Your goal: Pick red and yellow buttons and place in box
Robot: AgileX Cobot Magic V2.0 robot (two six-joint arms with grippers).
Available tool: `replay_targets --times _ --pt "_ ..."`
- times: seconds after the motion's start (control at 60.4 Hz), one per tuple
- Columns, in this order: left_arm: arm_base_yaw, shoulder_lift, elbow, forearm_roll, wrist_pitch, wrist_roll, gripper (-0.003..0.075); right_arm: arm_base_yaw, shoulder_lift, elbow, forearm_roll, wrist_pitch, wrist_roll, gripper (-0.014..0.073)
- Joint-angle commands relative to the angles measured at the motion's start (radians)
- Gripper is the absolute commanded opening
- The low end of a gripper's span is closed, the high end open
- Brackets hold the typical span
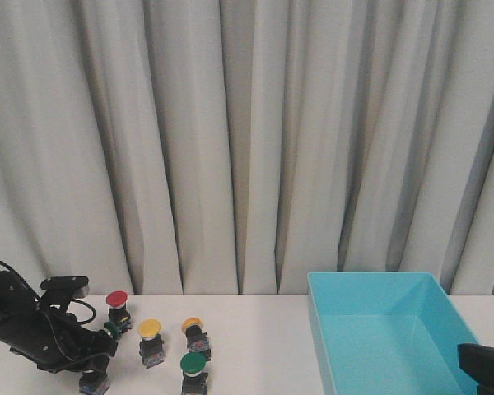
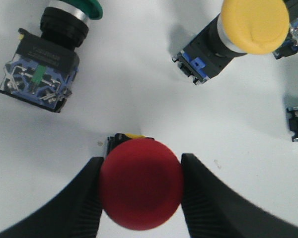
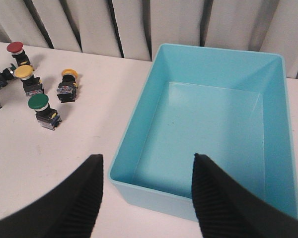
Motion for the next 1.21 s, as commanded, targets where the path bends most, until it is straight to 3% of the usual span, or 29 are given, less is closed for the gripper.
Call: replay_targets --times 0.0,0.232,0.447,0.612,0.778,0.894,1.026,1.191 --pt "-0.006 -0.058 -0.031 -0.021 -0.015 -0.010 0.0101 -0.001 -0.002 -0.034 0.011 -0.062 -0.008 0.0403" --pt "-0.004 -0.094 -0.032 -0.022 0.001 -0.010 0.0006 -0.001 -0.002 -0.034 0.011 -0.062 -0.008 0.0403" --pt "-0.002 -0.204 -0.036 -0.022 0.051 -0.011 -0.0004 -0.001 -0.002 -0.034 0.015 -0.073 -0.016 0.0403" --pt "-0.001 -0.336 -0.036 -0.097 0.130 -0.011 -0.0003 -0.001 0.000 -0.070 0.049 -0.075 -0.109 0.0403" --pt "-0.001 -0.478 -0.036 -0.253 0.215 0.003 -0.0003 -0.001 0.040 -0.175 0.206 -0.064 -0.315 0.0403" --pt "-0.002 -0.569 -0.036 -0.371 0.270 0.057 -0.0003 -0.001 0.099 -0.264 0.407 -0.008 -0.527 0.0403" --pt "-0.002 -0.659 -0.036 -0.501 0.336 0.098 -0.0003 -0.001 0.189 -0.357 0.699 0.112 -0.834 0.0403" --pt "-0.006 -0.736 -0.036 -0.630 0.397 0.102 -0.0003 -0.001 0.266 -0.424 0.916 0.362 -1.170 0.0403"
